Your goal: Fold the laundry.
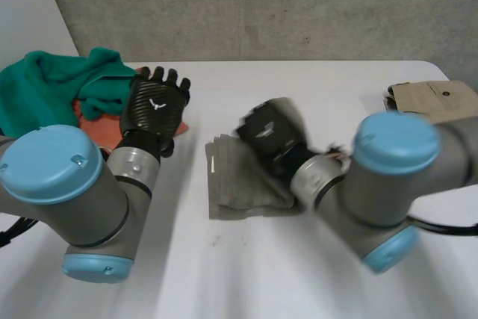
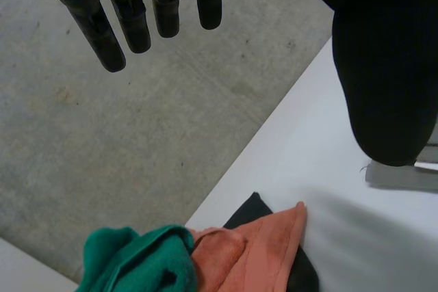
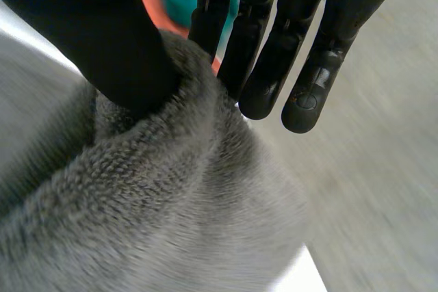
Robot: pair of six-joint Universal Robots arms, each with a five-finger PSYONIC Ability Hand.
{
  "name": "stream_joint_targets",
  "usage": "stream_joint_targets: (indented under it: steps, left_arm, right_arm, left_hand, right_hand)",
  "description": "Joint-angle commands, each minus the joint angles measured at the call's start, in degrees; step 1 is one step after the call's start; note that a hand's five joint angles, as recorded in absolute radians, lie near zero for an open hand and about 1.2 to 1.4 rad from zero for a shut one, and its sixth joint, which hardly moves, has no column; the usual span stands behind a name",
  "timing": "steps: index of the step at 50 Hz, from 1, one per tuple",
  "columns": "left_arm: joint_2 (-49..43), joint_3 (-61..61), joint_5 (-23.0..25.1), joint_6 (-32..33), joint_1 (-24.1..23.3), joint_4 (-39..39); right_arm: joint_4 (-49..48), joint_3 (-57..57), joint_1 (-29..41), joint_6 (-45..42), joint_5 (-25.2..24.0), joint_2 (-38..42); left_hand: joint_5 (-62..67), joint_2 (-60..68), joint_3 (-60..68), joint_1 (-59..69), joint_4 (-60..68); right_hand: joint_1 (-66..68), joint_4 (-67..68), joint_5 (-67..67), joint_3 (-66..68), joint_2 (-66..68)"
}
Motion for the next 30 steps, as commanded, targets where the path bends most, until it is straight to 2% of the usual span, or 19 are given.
stream_joint_targets:
  steps: [1, 2, 3, 4, 6, 8, 9, 11, 15, 23, 30]
  left_arm:
    - [0.08, -0.62, -0.36, -3.56, 0.1, -0.04]
    - [-0.09, -0.36, -0.36, -4.09, 0.1, -0.04]
    - [-0.36, 0.34, -0.36, -5.05, 0.01, -0.13]
    - [-0.45, 0.69, -0.36, -5.49, 0.01, -0.04]
    - [-0.88, 2.7, -0.36, -6.63, -0.69, -0.04]
    - [-1.85, 4.38, -0.36, -7.17, -1.57, -0.22]
    - [-3.68, 6.65, -0.36, -7.78, -3.05, -0.39]
    - [-6.4, 9.9, -0.36, -8.57, -5.25, -1.35]
    - [-10.72, 15.35, -0.27, -11.64, -7.63, -5.3]
    - [-19.5, 26.16, -0.27, -20.87, -9.74, -18.29]
    - [-24.79, 30.58, -2.64, -21.23, -9.31, -27.19]
  right_arm:
    - [-0.29, -0.31, 5.4, -3.12, -7.19, 6.05]
    - [-0.11, -0.57, 5.4, -2.68, -6.66, 5.79]
    - [-0.11, -0.92, 5.75, -1.37, -4.4, 4.66]
    - [-0.2, -1.19, 5.4, -0.32, -2.89, 3.86]
    - [-0.11, -1.62, 4.53, 4.5, 2.19, 1.76]
    - [0.15, -1.72, 2.77, 8.81, 4.84, 0.08]
    - [0.59, -1.54, 0.59, 13.97, 6.51, -1.58]
    - [2.95, -1.28, -1.97, 21.01, 6.61, -4.56]
    - [10.76, -3.37, -5.31, 29.37, 5.22, -7.3]
    - [22.2, -13.12, -8.13, 32.3, 3.45, 2.78]
    - [25.37, -18.85, -8.22, 32.04, 3.19, 11.23]
  left_hand:
    - [-2.49, -1.54, -1.98, -0.64, -1.39]
    - [-2.49, -1.54, -1.98, -0.64, -1.39]
    - [-2.49, -1.54, -1.98, -0.64, -1.39]
    - [-2.32, -1.37, -1.81, -0.47, -1.23]
    - [-2.32, -1.37, -1.81, -0.47, -1.23]
    - [-2.32, -1.37, -1.81, -0.47, -1.23]
    - [-2.16, -1.21, -1.64, -0.3, -1.06]
    - [-0.99, -0.04, -0.47, 0.86, 0.11]
    - [-0.98, -0.03, -0.46, 0.87, 0.12]
    - [-0.64, 0.31, -0.13, 1.21, 0.45]
    - [0.37, 1.32, 0.88, 2.22, 1.46]
  right_hand:
    - [8.72, -5.06, -3.5, -4.76, -4.42]
    - [-9.24, -23.02, -21.46, -22.72, -22.38]
    - [-40.73, -54.51, -52.95, -54.2, -53.86]
    - [-44.32, -58.11, -56.54, -57.8, -57.46]
    - [-44.32, -58.11, -56.54, -57.8, -57.46]
    - [-44.32, -58.11, -56.54, -57.8, -57.46]
    - [-44.32, -58.11, -56.54, -57.8, -57.46]
    - [-44.32, -58.11, -56.54, -57.8, -57.46]
    - [-44.32, -58.11, -56.54, -57.8, -57.46]
    - [-44.32, -58.11, -56.54, -57.8, -57.46]
    - [-44.32, -58.11, -56.54, -57.8, -57.46]
